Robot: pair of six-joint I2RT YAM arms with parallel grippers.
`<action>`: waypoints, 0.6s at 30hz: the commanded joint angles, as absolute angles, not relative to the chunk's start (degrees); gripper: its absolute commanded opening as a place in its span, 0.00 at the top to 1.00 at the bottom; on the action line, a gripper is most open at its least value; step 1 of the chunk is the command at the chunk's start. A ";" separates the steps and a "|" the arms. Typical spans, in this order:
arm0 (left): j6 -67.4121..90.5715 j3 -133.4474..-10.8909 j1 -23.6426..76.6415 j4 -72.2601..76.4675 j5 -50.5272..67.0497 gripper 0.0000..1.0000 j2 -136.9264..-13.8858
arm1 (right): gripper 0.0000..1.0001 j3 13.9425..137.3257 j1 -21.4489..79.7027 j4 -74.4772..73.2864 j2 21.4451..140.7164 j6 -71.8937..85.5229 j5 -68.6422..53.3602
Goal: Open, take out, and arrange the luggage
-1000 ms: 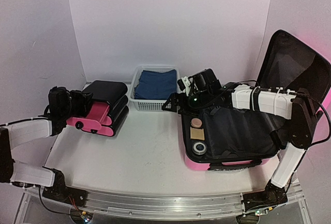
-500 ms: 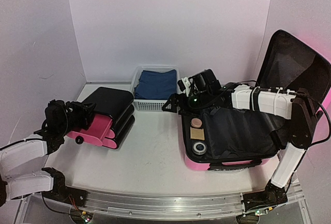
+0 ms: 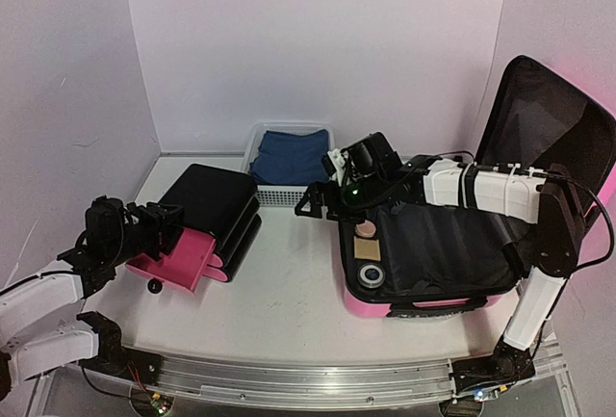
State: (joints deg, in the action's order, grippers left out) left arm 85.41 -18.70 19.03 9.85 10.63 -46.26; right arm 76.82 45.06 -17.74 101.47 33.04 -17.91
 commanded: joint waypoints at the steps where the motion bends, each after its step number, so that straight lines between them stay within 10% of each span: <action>1: 76.42 -23.98 19.01 -4.15 11.71 0.42 -41.20 | 0.02 80.93 45.80 -18.02 103.07 31.55 -16.51; 18: 30.90 -60.72 19.00 -57.60 6.83 0.31 -45.73 | 0.02 92.06 52.53 -25.48 110.66 23.03 -14.92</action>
State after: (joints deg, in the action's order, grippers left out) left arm 46.89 -51.64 19.03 -37.85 12.14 -41.04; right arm 87.20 50.28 -24.05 109.62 27.44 -16.19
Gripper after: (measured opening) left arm 0.683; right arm 0.983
